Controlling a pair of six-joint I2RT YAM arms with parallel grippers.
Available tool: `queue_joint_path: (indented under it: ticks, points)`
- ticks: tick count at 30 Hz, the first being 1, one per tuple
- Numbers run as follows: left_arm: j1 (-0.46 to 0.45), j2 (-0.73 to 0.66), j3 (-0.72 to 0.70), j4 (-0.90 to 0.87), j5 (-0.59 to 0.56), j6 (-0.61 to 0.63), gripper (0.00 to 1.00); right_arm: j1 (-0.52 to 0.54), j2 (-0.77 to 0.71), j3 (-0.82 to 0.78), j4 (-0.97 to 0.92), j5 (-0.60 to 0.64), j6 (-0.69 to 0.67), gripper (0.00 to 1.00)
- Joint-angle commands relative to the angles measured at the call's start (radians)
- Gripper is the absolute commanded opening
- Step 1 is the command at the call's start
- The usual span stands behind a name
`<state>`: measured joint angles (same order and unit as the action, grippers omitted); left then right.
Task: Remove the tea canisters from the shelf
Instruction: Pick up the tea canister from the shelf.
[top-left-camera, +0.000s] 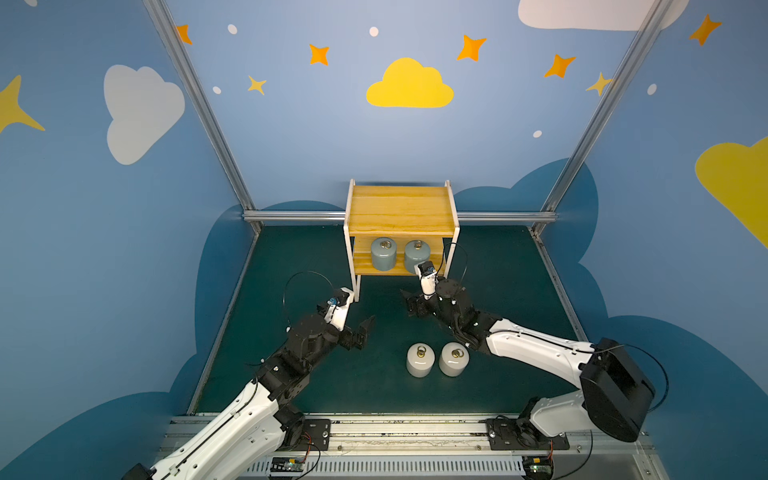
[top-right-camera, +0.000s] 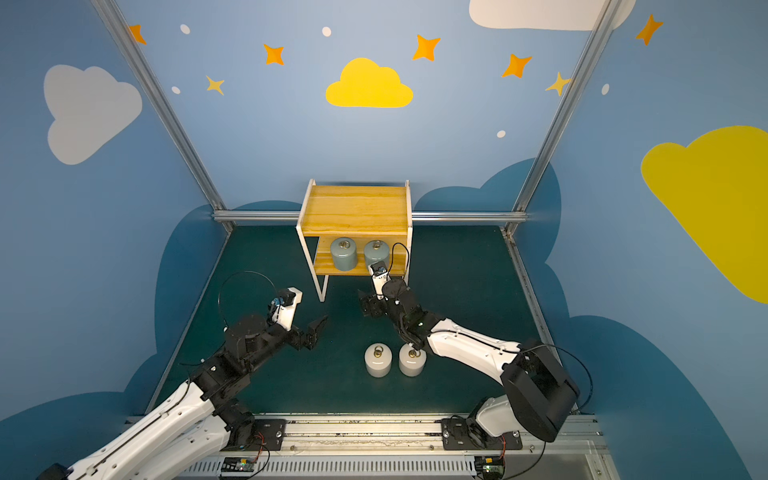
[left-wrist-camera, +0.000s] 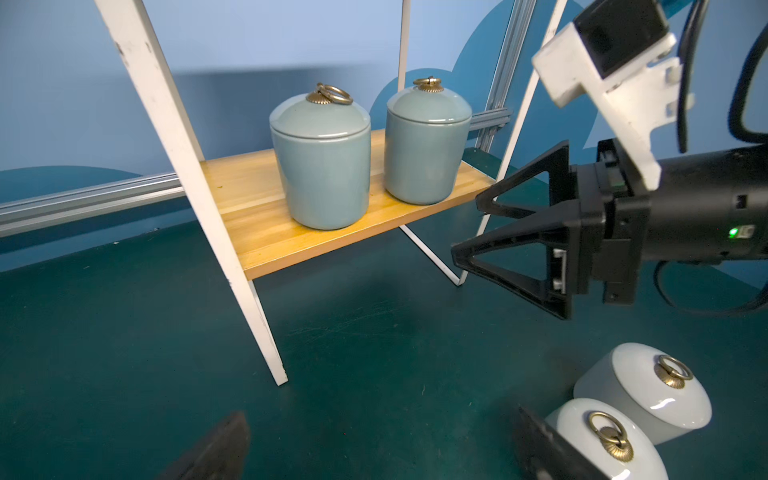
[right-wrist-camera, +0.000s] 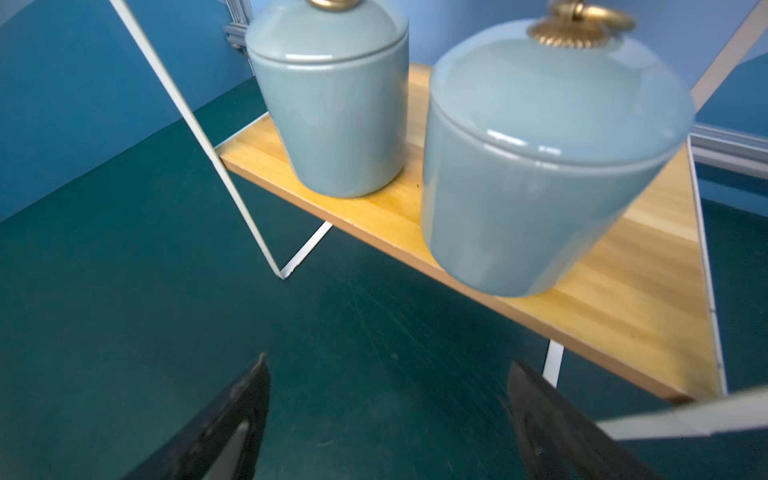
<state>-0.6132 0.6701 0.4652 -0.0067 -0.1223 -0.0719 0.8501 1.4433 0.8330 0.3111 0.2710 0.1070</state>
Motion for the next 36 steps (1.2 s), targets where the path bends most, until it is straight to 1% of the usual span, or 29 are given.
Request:
queue_joint_path:
  ticks: [1, 13, 22, 36]
  points:
    - [0.007, -0.026, -0.018, -0.018, -0.009, 0.001, 1.00, -0.009, 0.019, 0.033, 0.096, 0.040, -0.037, 0.91]
    - [0.012, -0.046, -0.026, -0.024, -0.014, -0.002, 1.00, -0.052, 0.081, 0.063, 0.168, 0.045, -0.065, 0.91]
    - [0.013, -0.040, -0.027, -0.019, -0.009, -0.003, 1.00, -0.070, 0.141, 0.057, 0.281, 0.028, -0.073, 0.91]
    - [0.015, -0.025, -0.030, -0.009, 0.016, -0.011, 1.00, -0.088, 0.185, 0.066, 0.342, 0.023, -0.082, 0.91]
